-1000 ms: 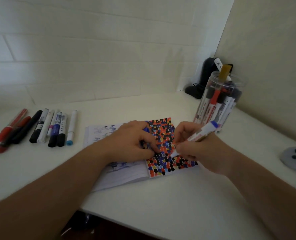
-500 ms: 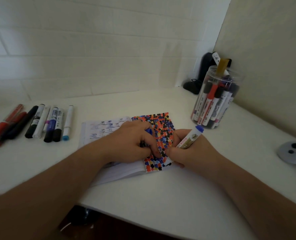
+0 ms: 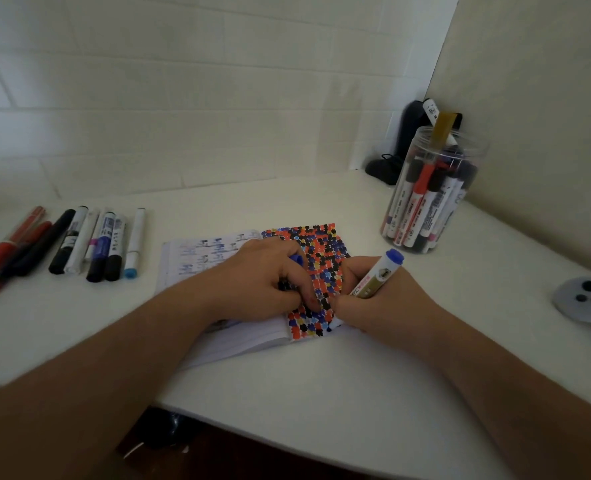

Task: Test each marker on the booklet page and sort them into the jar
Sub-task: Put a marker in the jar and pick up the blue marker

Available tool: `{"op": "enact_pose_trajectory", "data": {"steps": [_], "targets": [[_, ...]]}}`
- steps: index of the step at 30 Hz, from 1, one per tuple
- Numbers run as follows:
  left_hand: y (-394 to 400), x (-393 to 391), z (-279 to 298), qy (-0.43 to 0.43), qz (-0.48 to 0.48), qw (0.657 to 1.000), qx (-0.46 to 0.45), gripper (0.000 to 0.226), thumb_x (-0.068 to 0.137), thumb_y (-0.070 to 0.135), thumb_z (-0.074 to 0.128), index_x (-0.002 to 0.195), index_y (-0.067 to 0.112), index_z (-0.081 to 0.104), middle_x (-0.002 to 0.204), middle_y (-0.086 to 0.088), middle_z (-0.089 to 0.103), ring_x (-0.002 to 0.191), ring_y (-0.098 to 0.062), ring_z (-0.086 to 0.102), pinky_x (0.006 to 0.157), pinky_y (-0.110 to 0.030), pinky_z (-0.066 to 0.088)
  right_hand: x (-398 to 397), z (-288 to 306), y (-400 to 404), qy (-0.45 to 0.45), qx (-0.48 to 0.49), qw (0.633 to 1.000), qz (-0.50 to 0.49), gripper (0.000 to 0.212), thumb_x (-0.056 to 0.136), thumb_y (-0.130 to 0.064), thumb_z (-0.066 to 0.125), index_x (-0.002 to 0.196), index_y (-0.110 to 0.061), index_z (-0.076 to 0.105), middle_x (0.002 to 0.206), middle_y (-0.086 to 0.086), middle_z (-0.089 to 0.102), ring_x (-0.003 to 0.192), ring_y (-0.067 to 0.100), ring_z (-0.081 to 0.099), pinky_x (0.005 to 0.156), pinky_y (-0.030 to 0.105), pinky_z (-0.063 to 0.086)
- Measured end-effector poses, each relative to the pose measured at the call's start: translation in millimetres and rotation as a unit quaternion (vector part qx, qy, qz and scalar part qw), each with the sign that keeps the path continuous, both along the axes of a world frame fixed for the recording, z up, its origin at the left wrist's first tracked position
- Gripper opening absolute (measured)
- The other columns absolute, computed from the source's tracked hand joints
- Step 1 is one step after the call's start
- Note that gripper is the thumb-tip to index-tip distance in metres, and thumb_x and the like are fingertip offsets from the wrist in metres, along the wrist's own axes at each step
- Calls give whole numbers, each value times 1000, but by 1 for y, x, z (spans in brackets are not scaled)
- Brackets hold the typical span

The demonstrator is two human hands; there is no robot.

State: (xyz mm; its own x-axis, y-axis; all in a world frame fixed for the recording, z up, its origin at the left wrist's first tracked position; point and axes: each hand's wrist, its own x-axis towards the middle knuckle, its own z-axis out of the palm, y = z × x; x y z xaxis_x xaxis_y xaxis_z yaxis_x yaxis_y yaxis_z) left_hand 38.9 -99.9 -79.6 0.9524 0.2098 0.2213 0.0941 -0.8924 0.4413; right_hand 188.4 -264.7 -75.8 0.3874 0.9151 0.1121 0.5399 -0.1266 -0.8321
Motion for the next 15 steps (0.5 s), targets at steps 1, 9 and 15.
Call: {"op": "enact_pose_trajectory", "data": {"steps": [1, 9, 15], "targets": [[0, 0, 0, 2, 0, 1000, 0, 28, 80, 34, 62, 89, 57, 76, 91, 10, 55, 92, -7, 49, 80, -24, 34, 0, 0, 0, 5, 0, 1000, -1, 32, 72, -18, 72, 76, 5, 50, 75, 33, 53, 60, 23, 48, 58, 38, 43], [1, 0, 0, 5, 1, 1000, -1, 28, 80, 35, 62, 88, 58, 74, 90, 11, 54, 92, -6, 48, 78, -22, 33, 0, -1, 1, -5, -2, 1000, 9, 30, 68, -23, 72, 70, -1, 52, 69, 28, 55, 55, 22, 50, 54, 37, 44], [1, 0, 0, 9, 0, 1000, 2, 28, 82, 33, 64, 90, 57, 75, 90, 12, 53, 92, -5, 48, 80, -24, 34, 1, -2, 1, 5, 7, 1000, 8, 29, 67, -20, 69, 68, -2, 47, 67, 26, 48, 58, 21, 44, 56, 35, 39]]}}
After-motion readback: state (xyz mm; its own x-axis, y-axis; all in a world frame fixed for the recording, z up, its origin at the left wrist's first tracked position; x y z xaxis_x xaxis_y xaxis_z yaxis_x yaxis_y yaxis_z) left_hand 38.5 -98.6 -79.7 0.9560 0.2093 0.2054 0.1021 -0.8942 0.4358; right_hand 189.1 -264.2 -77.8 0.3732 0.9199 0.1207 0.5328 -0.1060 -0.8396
